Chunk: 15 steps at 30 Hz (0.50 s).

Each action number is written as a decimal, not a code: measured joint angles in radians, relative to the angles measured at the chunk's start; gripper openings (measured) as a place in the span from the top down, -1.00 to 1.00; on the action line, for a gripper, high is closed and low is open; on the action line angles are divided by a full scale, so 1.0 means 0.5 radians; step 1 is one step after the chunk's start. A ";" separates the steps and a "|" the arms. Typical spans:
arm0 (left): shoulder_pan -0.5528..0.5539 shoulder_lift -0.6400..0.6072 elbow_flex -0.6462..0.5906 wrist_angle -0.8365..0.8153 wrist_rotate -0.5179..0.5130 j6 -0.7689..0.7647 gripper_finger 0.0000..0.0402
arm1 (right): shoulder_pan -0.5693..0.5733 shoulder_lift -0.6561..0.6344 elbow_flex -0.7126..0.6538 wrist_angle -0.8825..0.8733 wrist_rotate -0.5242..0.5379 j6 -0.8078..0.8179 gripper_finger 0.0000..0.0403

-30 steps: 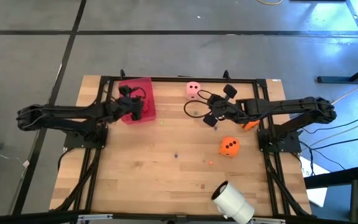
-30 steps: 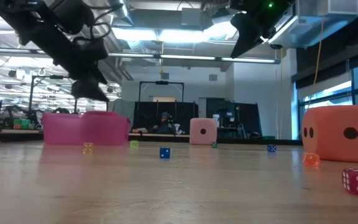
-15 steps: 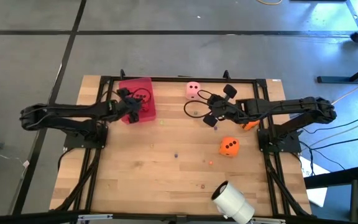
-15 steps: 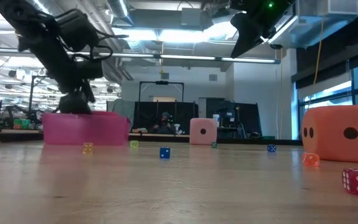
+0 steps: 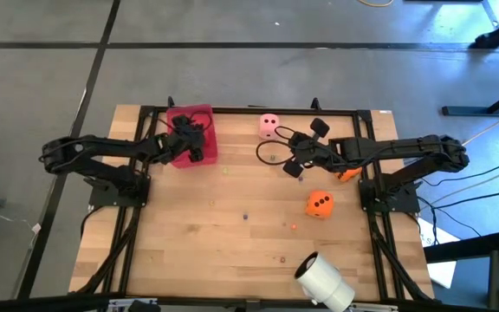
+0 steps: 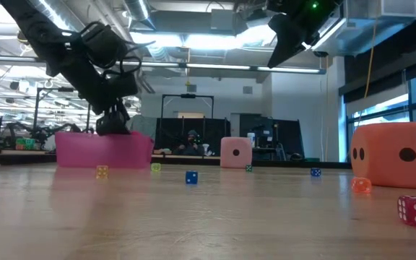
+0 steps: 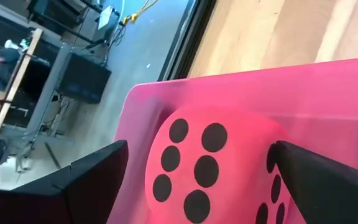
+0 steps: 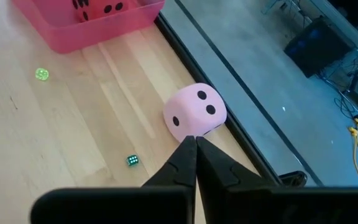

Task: Pick & Place Dice
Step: Put the big red dice into the bin

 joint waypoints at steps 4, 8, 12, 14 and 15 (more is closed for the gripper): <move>0.010 0.002 -0.002 0.040 -0.009 0.040 -0.99 | 0.000 0.000 0.000 0.000 -0.003 -0.001 0.98; 0.048 0.002 -0.002 0.120 -0.020 0.166 -0.99 | 0.000 0.000 0.000 0.000 -0.004 -0.001 0.96; 0.037 -0.006 -0.015 0.208 -0.213 0.197 -0.99 | 0.000 0.000 0.001 0.000 -0.004 -0.001 0.96; -0.023 -0.038 0.017 0.287 -0.334 0.255 -0.99 | 0.000 0.000 0.001 0.000 -0.016 -0.001 0.97; -0.053 -0.057 0.022 0.305 -0.388 0.303 -0.99 | 0.000 0.000 0.001 0.000 -0.028 -0.001 0.97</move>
